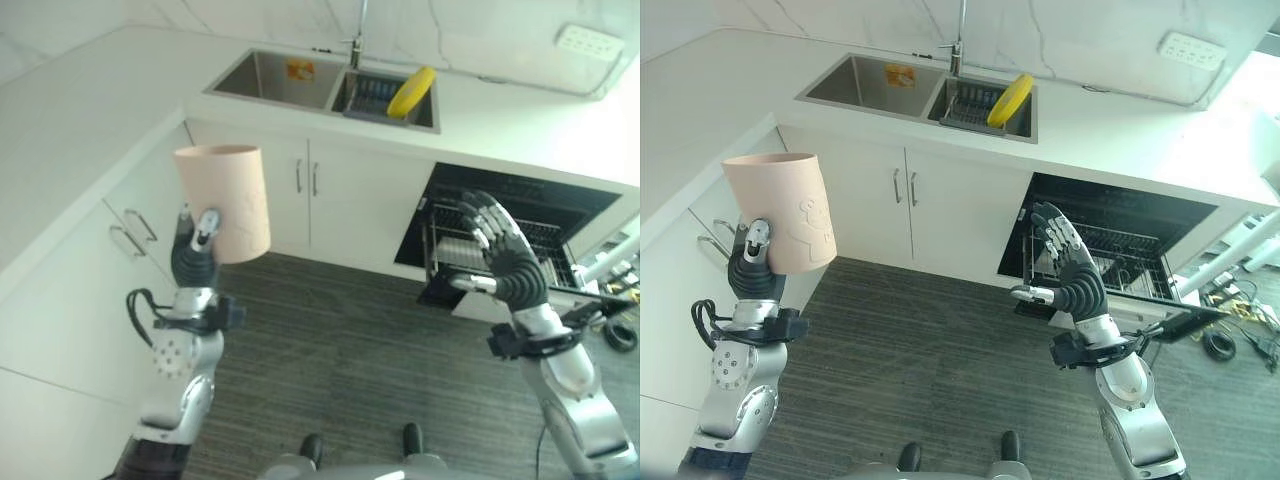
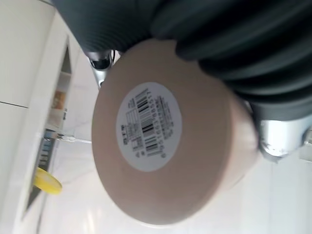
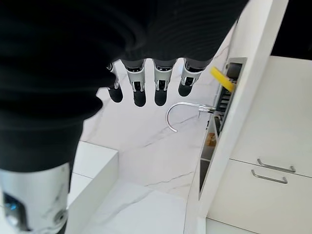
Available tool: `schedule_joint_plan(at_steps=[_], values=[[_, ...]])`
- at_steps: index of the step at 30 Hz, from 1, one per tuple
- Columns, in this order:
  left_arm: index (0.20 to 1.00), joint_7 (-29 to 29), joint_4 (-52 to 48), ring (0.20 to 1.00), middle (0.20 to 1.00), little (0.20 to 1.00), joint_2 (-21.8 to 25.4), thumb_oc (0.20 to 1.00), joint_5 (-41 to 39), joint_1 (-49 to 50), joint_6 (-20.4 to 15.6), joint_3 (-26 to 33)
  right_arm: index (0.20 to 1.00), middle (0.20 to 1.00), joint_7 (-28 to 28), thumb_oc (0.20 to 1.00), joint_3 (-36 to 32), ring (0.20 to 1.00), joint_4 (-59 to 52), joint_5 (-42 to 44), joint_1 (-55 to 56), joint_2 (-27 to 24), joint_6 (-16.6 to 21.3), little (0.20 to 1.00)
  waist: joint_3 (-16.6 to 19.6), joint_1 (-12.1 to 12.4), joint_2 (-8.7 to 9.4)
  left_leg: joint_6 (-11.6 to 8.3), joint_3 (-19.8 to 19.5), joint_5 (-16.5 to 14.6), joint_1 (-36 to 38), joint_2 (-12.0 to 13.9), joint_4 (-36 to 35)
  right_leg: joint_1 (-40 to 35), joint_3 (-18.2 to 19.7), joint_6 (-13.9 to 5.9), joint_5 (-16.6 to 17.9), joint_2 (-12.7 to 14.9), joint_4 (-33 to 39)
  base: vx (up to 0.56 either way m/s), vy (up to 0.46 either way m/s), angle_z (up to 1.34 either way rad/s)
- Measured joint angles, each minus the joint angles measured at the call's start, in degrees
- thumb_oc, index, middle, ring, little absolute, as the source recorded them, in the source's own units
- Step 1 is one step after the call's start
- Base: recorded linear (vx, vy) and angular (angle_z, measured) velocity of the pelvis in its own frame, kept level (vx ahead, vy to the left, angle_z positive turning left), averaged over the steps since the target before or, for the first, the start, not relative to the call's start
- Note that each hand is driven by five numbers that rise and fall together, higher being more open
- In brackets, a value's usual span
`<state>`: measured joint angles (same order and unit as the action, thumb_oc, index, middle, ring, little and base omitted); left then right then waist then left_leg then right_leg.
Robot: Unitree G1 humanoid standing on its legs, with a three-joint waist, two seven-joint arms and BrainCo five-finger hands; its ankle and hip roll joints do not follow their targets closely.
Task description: Place the dishes in the dishwasher.
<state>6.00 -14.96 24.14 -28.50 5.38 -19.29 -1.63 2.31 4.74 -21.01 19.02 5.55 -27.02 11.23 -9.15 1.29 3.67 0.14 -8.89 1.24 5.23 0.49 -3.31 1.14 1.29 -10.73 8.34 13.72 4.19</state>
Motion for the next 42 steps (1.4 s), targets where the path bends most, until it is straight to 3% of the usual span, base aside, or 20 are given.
schedule_joint_plan(at_steps=[3, 4, 6, 7, 8, 9, 10, 13, 14, 15, 16, 17, 20, 22, 23, 27, 37, 38, 41, 42], values=[[0.200, 0.3, -1.0, 0.200, 0.200, 0.200, 2.3, 0.200, -0.1, 0.2, 0.3, 0.2, 1.000, 1.000, -0.4, 1.000, 1.9, 1.000, 0.4, 0.2, -3.5, -0.3, -1.0, 1.000, 0.4, 1.0, 3.15, -4.15, -0.7, -2.3, 2.4, 2.2, 0.2, -3.9, -5.5, 1.06, 0.1, -1.5, 1.0, 0.23, -0.436, 0.18], [0.200, 0.6, -0.6, 0.200, 0.200, 0.200, 0.4, 0.200, -0.3, 0.5, 0.9, -0.2, 1.000, 1.000, -0.5, 1.000, 1.9, 1.000, 0.6, 0.3, -5.0, -1.0, -2.0, 1.000, 0.3, 1.4, 1.23, -5.17, -0.4, -3.0, 3.0, 5.0, 0.7, -4.8, -6.4, 3.16, -1.0, -4.2, 0.8, 0.25, -0.346, 0.31], [0.200, 0.7, -1.0, 0.200, 0.200, 0.200, -1.8, 0.200, -1.9, 1.7, 1.6, -1.1, 1.000, 1.000, -0.9, 1.000, 1.1, 1.000, 0.7, 4.3, -5.7, -1.4, -3.4, 1.000, -0.1, 0.5, -1.10, -4.42, 7.0, -1.8, 0.7, 7.3, 5.3, -4.9, -8.4, 6.61, -3.5, -7.5, -0.4, 0.15, -0.223, 0.34], [0.200, 0.7, -1.3, 0.200, 0.200, 0.200, -2.0, 0.200, -1.9, 3.4, 1.7, -1.1, 1.000, 1.000, -0.8, 1.000, 1.1, 1.000, 0.8, 4.9, -4.7, -1.5, -4.2, 1.000, -0.1, 0.6, -1.14, -4.66, 9.0, -0.6, -1.7, 8.2, 10.1, -4.8, -8.5, 8.13, -4.4, -8.6, -1.0, 0.17, -0.215, 0.11], [0.200, 0.5, -2.3, 0.200, 0.200, 0.200, -1.6, 0.200, -2.0, 6.7, 1.7, -0.4, 1.000, 1.000, -0.1, 1.000, 0.7, 1.000, 0.4, 4.9, -1.5, -1.5, -4.4, 1.000, -0.3, 0.8, -0.27, -4.96, 9.3, 2.8, -7.8, 9.2, 20.9, -4.9, -9.0, 10.86, -6.3, -9.4, -2.3, 0.26, -0.060, 0.52], [0.200, -0.9, -2.7, 0.200, 0.200, 0.200, -1.7, 0.200, -2.0, 7.9, 1.6, -0.3, 1.000, 1.000, -0.3, 1.000, -1.9, 1.000, 0.3, 6.3, 3.9, 0.4, -4.1, 1.000, -1.1, -0.1, 1.26, -4.30, 12.2, 1.8, -15.5, 9.2, 30.8, -6.8, -13.0, 11.32, -7.5, -9.0, -0.7, 0.26, 0.049, 0.69], [0.200, -1.4, -2.7, 0.200, 0.200, 0.200, -1.7, 0.200, -2.0, 8.2, 1.6, -0.3, 1.000, 1.000, -0.8, 1.000, -2.3, 1.000, 0.5, 7.4, 5.3, 1.1, -4.3, 1.000, -1.2, -0.3, 1.24, -3.90, 15.2, 0.0, -16.2, 8.8, 28.4, -7.7, -14.1, 11.38, -7.7, -9.4, -0.1, 0.25, 0.221, 0.73], [0.200, -3.3, -2.4, 0.200, 0.200, 0.200, -1.3, 0.200, -2.8, 5.2, 0.9, -0.7, 1.000, 1.000, -0.6, 1.000, -1.3, 1.000, 0.2, 8.5, 4.0, 1.1, -4.0, 1.000, -1.4, -2.0, -0.93, -3.33, 26.6, 0.3, -11.2, 3.4, -1.1, -8.8, -17.3, 11.13, -8.7, -12.1, 0.8, 0.24, 0.290, 0.35], [0.200, -2.4, -2.3, 0.200, 0.200, 0.200, -1.2, 0.200, -2.6, 3.0, 0.9, -1.7, 1.000, 1.000, -0.5, 1.000, -1.0, 1.000, -0.1, 8.0, 3.6, 0.5, -4.0, 1.000, -1.7, -2.4, -0.30, -2.32, 22.1, 1.1, -8.1, 2.7, -1.6, -9.3, -16.6, 11.79, -9.3, -12.4, 0.7, 0.35, 0.362, 0.01], [0.200, -1.5, -2.1, 0.200, 0.200, 0.200, -1.2, 0.200, -2.3, -4.0, 1.1, -5.2, 1.000, 1.000, -0.7, 1.000, -1.1, 1.000, -1.4, 8.0, 1.4, -1.5, -4.0, 1.000, -1.7, -2.8, -0.62, -2.26, 14.4, 0.9, -3.0, -0.1, -1.8, -9.9, -15.5, 11.89, -9.5, -12.5, -0.3, 0.35, 0.314, -0.17], [0.200, -2.0, -1.9, 0.200, 0.200, 0.200, -1.8, 0.200, -1.3, -10.0, 1.1, -7.4, 1.000, 1.000, -0.8, 1.000, -1.0, 1.000, -3.1, 8.0, -0.8, -1.4, -3.0, 1.000, -1.6, -4.3, -2.09, -0.50, 14.7, -0.2, 1.6, -1.4, -2.0, -10.1, -14.8, 11.80, -9.7, -12.9, -3.0, 0.26, 0.180, -0.02], [0.200, -2.4, -2.4, 0.200, 0.200, 0.200, -1.8, 0.200, -1.3, -12.1, 1.0, -6.8, 1.000, 1.000, -0.8, 1.000, -0.7, 1.000, -4.9, 6.8, -0.7, -1.1, -2.6, 1.000, -1.5, -4.2, -2.35, 0.58, 14.9, -0.9, 2.1, 0.1, -1.9, -10.7, -14.9, 11.68, -12.4, -13.7, -5.6, 0.18, 0.110, 0.19], [0.200, -2.3, -2.5, 0.200, 0.200, 0.200, -1.2, 0.200, -1.9, -8.1, 1.5, -3.1, 1.000, 1.000, -2.0, 1.000, -1.2, 1.000, -5.2, 4.7, -0.1, -0.1, -1.9, 1.000, -0.6, -3.5, 0.12, 1.79, 13.0, -0.5, 0.8, -1.8, -1.5, -7.7, -13.8, 8.97, -14.2, -9.8, -8.5, 0.07, -0.005, 0.38], [0.200, -2.2, -2.6, 0.200, 0.200, 0.200, 0.4, 0.200, -1.9, -5.2, 1.9, -2.5, 1.000, 1.000, -2.3, 1.000, -1.2, 1.000, -4.8, 4.5, 0.0, -0.1, -2.0, 1.000, -0.6, -2.1, -0.30, 1.83, 14.0, -0.5, 0.7, -1.9, -1.5, -6.6, -11.3, 2.42, -11.6, -2.8, -7.2, 0.00, -0.105, 0.13], [0.200, -2.9, -4.9, 0.200, 0.200, 0.200, 0.2, 0.200, -1.8, -4.7, 2.1, -3.1, 1.000, 1.000, -4.4, 1.000, -0.9, 1.000, -3.1, 3.5, -0.3, 0.0, -1.8, 1.000, 1.7, -2.4, -1.54, -4.06, 15.7, 1.9, -0.1, 6.3, -1.6, -5.7, -11.0, 5.05, -3.8, -8.2, 0.9, -0.01, -0.091, 0.09], [0.200, -2.8, -5.0, 0.200, 0.200, 0.200, -1.3, 0.200, -2.1, 0.8, -0.7, -2.1, 1.000, 1.000, -7.8, 1.000, -7.7, 1.000, 0.1, 0.7, 1.9, -1.1, 2.2, 1.000, 2.4, -2.3, -1.78, -3.75, 16.0, 1.6, -0.2, 5.5, -1.7, -5.7, -11.2, 4.80, -4.0, -7.9, 0.9, 0.05, -0.016, 0.02], [0.200, -3.8, -5.1, 0.200, 0.200, 0.200, -1.0, 0.200, -2.3, 2.4, -2.2, -0.1, 1.000, 1.000, -7.5, 1.000, -8.7, 1.000, -1.9, 0.1, 4.3, -0.8, 1.8, 1.000, 3.0, -2.4, -1.12, -2.97, 17.4, 1.1, 0.6, 4.1, -1.6, -5.6, -10.1, 3.63, -3.5, -6.6, 0.9, 0.03, 0.028, -0.05], [0.200, -3.8, -5.1, 0.200, 0.200, 0.200, -1.0, 0.200, -2.2, 2.6, -2.2, -0.2, 1.000, 1.000, -6.9, 1.000, -8.8, 1.000, -1.9, 0.1, 4.7, -0.8, 1.7, 1.000, 3.0, -2.4, -0.78, -2.89, 17.6, 0.9, 0.8, 4.0, -1.6, -5.6, -9.8, 3.59, -3.5, -6.6, 0.7, -0.06, -0.102, -0.20], [0.200, -4.4, -4.4, 0.200, 0.200, 0.200, -0.5, 0.200, -1.9, 1.0, -2.6, -1.0, 1.000, 1.000, -4.4, 1.000, -9.9, 1.000, 0.5, 2.5, 6.5, -0.4, 1.9, 1.000, 2.0, -2.2, 3.03, -2.73, 17.9, 1.0, -1.6, 5.5, 0.2, 1.4, -10.0, 2.93, -4.3, -7.2, -9.2, -0.12, -0.292, -0.23], [0.200, -5.2, -3.9, 0.200, 0.200, 0.200, -0.3, 0.200, -1.8, -0.3, -2.6, -0.5, 1.000, 1.000, -3.6, 1.000, -8.9, 1.000, 1.5, 3.5, 6.4, 0.5, 2.1, 1.000, 1.6, -2.0, 4.63, -2.55, 18.0, 0.7, -3.5, 6.8, 1.4, 4.6, -9.9, 1.39, -4.6, -7.1, -12.6, -0.01, -0.473, -0.12]])
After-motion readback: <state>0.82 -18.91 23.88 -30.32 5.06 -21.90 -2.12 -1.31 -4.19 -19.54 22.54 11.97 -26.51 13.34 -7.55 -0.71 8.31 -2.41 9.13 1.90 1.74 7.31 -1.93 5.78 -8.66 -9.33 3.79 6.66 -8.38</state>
